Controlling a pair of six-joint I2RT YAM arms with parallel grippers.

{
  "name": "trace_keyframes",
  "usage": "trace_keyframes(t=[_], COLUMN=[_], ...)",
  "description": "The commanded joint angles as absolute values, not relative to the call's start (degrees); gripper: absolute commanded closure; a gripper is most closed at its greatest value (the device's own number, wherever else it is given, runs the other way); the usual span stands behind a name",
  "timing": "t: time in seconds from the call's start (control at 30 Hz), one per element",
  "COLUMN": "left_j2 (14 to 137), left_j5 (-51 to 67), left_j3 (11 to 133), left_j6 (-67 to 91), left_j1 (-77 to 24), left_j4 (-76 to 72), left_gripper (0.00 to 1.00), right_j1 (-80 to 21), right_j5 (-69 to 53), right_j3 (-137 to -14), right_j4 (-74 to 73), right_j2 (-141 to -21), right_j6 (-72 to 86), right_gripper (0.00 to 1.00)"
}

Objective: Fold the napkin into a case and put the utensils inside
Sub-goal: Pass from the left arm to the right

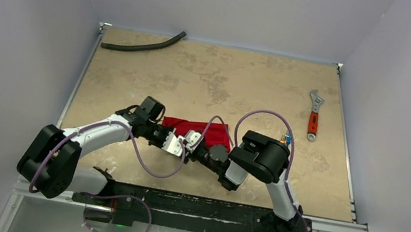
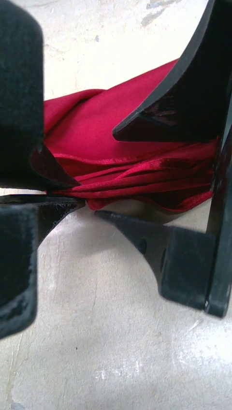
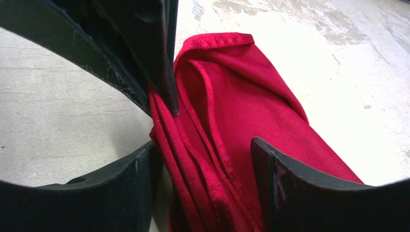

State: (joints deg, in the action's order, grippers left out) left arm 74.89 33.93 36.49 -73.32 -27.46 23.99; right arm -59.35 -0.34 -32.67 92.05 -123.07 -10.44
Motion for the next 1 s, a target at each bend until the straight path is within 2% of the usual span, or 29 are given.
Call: trace_keyframes(t=[0.0,0.13,0.33,0.37,0.47,0.53,0.8,0.97], left_j2=[74.0,74.2,74.4,74.4,74.0,73.2,64.1,62.5], left_j5=[36.2,34.8,33.5,33.3,31.9,30.1,30.0,28.3], left_j3=[34.8,33.6,32.2,32.2,33.2,34.4,38.6,39.5], left_j6=[-76.4,-76.9,-76.9,-76.8,-74.9,-72.2,-64.5,-56.3], left_j1=[-27.5,-27.5,-27.5,-27.5,-27.5,-27.4,-24.4,-24.0], left_j4=[25.1,23.1,20.1,20.1,20.4,20.8,32.3,32.5], left_gripper=[1.0,1.0,1.0,0.97,0.81,0.77,0.72,0.71], right_j1=[-59.6,-59.5,-59.7,-59.7,-59.7,-59.6,-59.6,-59.6], right_j5=[-1.6,-3.0,-5.8,-6.2,-6.1,-5.4,-4.1,-4.6], right_j3=[-33.4,-32.5,-32.8,-33.0,-33.0,-32.6,-31.4,-31.8], right_j4=[121.2,121.2,121.3,121.3,121.3,121.3,121.3,121.4], right_j2=[-123.4,-123.1,-123.1,-123.2,-123.4,-123.4,-124.4,-124.2], right_j6=[-12.8,-11.5,-9.2,-8.8,-8.1,-7.8,-7.6,-7.8], right_gripper=[0.32,0.39,0.61,0.62,0.67,0.69,0.81,0.8])
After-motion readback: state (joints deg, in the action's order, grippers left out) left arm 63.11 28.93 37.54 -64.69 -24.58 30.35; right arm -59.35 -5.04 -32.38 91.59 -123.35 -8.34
